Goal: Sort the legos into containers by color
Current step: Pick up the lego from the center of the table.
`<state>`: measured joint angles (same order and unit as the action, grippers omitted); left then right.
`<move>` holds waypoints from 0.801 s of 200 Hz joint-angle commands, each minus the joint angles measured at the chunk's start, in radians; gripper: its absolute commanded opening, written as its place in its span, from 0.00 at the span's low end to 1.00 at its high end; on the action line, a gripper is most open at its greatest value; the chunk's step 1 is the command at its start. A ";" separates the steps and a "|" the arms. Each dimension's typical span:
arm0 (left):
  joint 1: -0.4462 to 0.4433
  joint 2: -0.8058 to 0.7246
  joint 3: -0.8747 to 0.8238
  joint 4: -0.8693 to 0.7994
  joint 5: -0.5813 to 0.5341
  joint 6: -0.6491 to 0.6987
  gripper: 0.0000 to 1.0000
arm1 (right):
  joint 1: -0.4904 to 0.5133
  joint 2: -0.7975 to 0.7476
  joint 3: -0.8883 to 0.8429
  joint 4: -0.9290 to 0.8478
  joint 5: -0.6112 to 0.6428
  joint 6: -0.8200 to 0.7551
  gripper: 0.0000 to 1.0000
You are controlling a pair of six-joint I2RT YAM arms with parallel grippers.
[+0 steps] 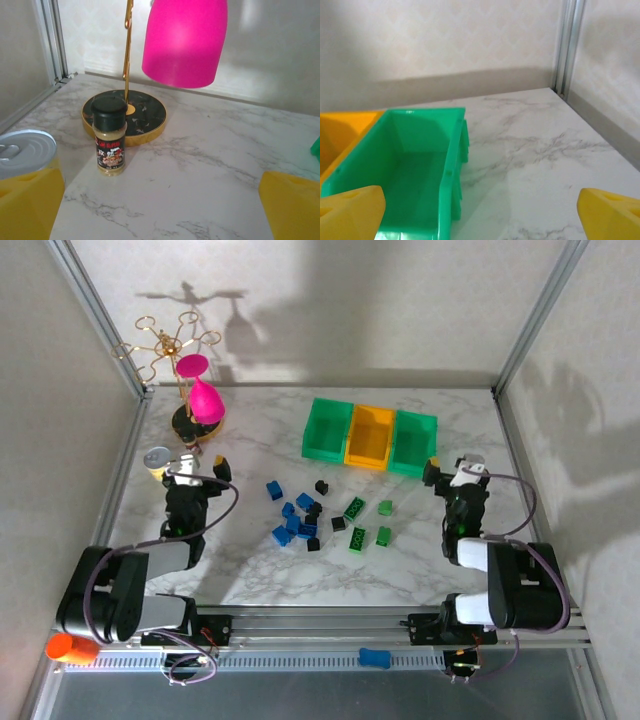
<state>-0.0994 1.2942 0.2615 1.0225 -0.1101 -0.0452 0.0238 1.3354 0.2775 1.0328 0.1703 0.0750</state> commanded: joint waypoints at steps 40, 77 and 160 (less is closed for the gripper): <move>-0.001 -0.221 0.051 -0.293 0.002 -0.148 0.99 | -0.014 -0.127 0.171 -0.446 0.199 0.328 0.99; 0.043 -0.300 0.110 -0.419 0.023 -0.351 0.99 | -0.014 -0.186 0.231 -0.640 0.146 0.384 0.99; -0.056 -0.406 0.183 -0.667 0.116 -0.465 0.99 | 0.104 -0.184 0.429 -1.096 -0.073 0.424 0.99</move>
<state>-0.0982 0.9134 0.4187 0.4736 -0.0460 -0.4599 0.0570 1.1538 0.6464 0.1375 0.1440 0.4786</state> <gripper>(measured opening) 0.994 0.988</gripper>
